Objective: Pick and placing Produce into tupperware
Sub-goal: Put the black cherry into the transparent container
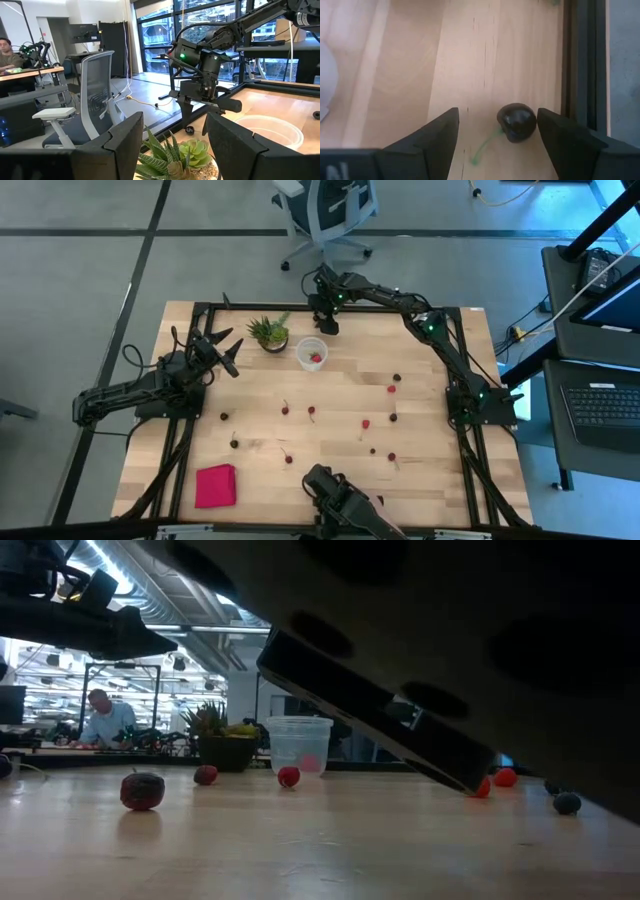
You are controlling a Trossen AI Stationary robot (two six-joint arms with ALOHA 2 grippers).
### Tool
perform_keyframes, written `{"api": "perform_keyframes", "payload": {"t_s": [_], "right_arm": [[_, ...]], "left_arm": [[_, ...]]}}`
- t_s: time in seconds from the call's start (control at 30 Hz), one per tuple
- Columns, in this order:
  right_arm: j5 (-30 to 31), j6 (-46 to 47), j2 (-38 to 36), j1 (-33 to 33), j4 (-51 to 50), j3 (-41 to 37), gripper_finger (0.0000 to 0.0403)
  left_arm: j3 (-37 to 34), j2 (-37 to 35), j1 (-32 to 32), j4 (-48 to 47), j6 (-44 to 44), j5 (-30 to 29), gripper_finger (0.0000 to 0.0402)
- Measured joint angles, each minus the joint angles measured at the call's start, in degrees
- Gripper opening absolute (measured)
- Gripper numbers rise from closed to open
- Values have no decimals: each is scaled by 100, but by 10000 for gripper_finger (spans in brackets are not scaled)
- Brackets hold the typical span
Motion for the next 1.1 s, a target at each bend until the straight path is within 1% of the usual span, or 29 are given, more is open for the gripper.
{"api": "perform_keyframes", "payload": {"t_s": [0.2,0.4,0.6,0.77,1.0,1.1], "right_arm": [[-5,-4,0,0,-4,0,262],[-261,-22,105,-7,-58,0,239],[-356,22,133,-26,5,-4,214],[-346,28,133,-26,9,-4,181],[-205,48,133,-22,6,-2,109],[-202,51,133,-22,5,-2,108]], "left_arm": [[0,2,0,-1,0,0,212],[0,1,0,0,0,0,212],[-1,1,0,-2,0,-2,212],[0,2,0,0,2,0,212],[0,2,0,-1,2,0,212],[0,2,0,0,0,0,212]]}}
